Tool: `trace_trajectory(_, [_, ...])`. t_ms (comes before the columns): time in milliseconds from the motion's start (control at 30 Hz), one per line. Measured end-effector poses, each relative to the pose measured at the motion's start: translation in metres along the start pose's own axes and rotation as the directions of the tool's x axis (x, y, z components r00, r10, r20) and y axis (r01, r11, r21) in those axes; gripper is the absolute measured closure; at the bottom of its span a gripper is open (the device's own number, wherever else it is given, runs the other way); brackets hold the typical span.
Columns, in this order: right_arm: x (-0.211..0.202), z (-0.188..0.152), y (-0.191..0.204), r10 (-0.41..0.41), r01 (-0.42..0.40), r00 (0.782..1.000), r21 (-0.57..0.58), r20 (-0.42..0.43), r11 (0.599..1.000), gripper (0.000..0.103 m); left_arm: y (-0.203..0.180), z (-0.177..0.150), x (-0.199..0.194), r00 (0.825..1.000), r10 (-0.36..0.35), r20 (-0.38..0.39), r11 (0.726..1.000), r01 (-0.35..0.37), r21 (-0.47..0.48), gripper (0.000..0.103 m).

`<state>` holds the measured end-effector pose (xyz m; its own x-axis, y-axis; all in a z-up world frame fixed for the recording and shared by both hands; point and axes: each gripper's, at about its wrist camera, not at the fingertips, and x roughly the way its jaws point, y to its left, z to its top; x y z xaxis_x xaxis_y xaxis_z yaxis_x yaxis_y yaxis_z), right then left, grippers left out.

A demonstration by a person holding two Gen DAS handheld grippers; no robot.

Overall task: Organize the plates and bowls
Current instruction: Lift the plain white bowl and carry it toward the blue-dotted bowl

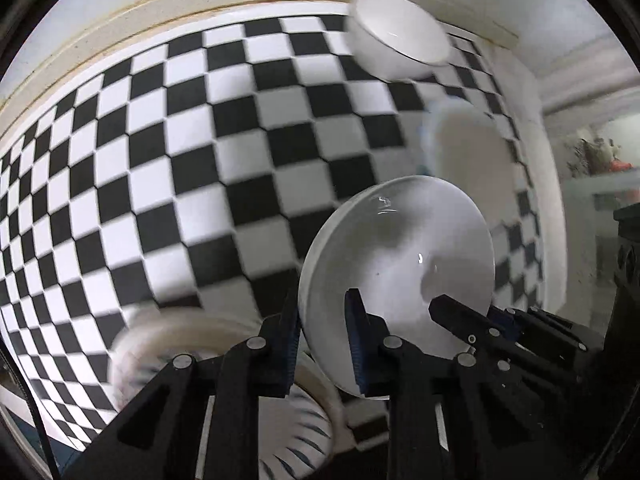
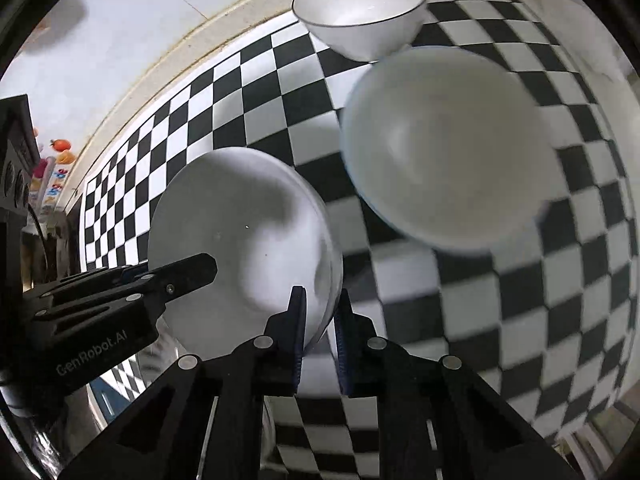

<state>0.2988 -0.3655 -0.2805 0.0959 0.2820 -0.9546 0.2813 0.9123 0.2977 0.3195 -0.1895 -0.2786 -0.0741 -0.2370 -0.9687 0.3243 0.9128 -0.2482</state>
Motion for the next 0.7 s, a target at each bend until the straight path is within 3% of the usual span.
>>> trace_trajectory(267, [-0.039,-0.056,-0.052,-0.023,0.023,1.0,0.046,-0.004,0.999,0.088,-0.039,-0.019,0.02,0.999,-0.027,-0.041,0.998,0.03,0.061,0.084])
trace_trajectory(700, [-0.018,-0.086,-0.107,-0.044,0.048,0.998,0.12,-0.037,0.992,0.088,-0.064,-0.034,0.069,0.993,0.011,-0.119,0.993,0.003,0.114,0.084])
